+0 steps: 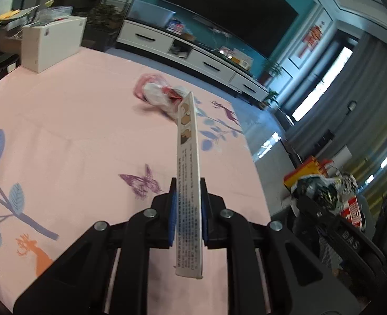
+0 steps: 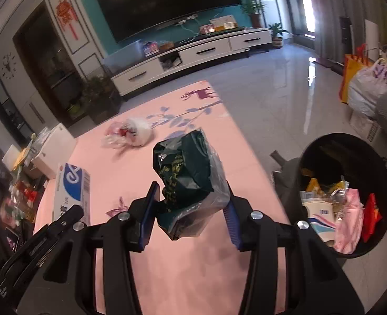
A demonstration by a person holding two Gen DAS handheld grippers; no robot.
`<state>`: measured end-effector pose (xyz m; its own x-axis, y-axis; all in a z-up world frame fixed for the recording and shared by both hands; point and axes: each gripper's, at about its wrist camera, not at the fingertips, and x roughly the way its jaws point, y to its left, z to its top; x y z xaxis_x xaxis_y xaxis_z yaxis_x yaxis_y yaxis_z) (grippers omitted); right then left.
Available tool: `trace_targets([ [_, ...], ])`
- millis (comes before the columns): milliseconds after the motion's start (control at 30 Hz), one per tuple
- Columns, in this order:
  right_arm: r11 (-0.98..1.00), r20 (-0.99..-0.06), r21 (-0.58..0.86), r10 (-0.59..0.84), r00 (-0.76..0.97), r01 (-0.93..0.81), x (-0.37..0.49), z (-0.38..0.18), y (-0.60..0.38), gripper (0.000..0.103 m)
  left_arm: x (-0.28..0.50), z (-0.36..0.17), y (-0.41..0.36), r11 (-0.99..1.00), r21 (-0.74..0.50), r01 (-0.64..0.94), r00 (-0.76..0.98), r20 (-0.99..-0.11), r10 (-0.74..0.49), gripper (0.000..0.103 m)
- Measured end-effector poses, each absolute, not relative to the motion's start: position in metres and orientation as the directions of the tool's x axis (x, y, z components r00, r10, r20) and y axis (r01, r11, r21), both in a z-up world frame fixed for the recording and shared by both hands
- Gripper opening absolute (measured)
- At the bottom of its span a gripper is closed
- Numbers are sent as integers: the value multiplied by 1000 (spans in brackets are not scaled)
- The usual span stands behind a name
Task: Collect trash
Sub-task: 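Carry the medicine box with the left tool while the right tool carries the green bag to the bin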
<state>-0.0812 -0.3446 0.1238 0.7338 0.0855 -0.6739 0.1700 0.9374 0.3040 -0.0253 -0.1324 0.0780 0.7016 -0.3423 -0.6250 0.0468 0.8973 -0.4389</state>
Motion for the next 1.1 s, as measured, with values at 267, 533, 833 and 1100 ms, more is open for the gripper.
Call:
trace_targets([
  [267,897,-638,352,21,770,268,-106,133,-396,47,-45,99,-186,902,-399,164,713,-584,-388,16],
  [533,838,-591,388,-94,802,384,-142,143,-451,48,-55,104,-250,881,-359,309,667,-579,-469,17],
  [833,705,-630,439,-202,750,558,-177,121,-524,48,-61,92,-334,801,-352,485,543,-597,-591,17],
  [1100,602,-682,434,-268,681,671,-196,98,-563,48,-51,71,-410,729,-333,598,423,-642,-640,17],
])
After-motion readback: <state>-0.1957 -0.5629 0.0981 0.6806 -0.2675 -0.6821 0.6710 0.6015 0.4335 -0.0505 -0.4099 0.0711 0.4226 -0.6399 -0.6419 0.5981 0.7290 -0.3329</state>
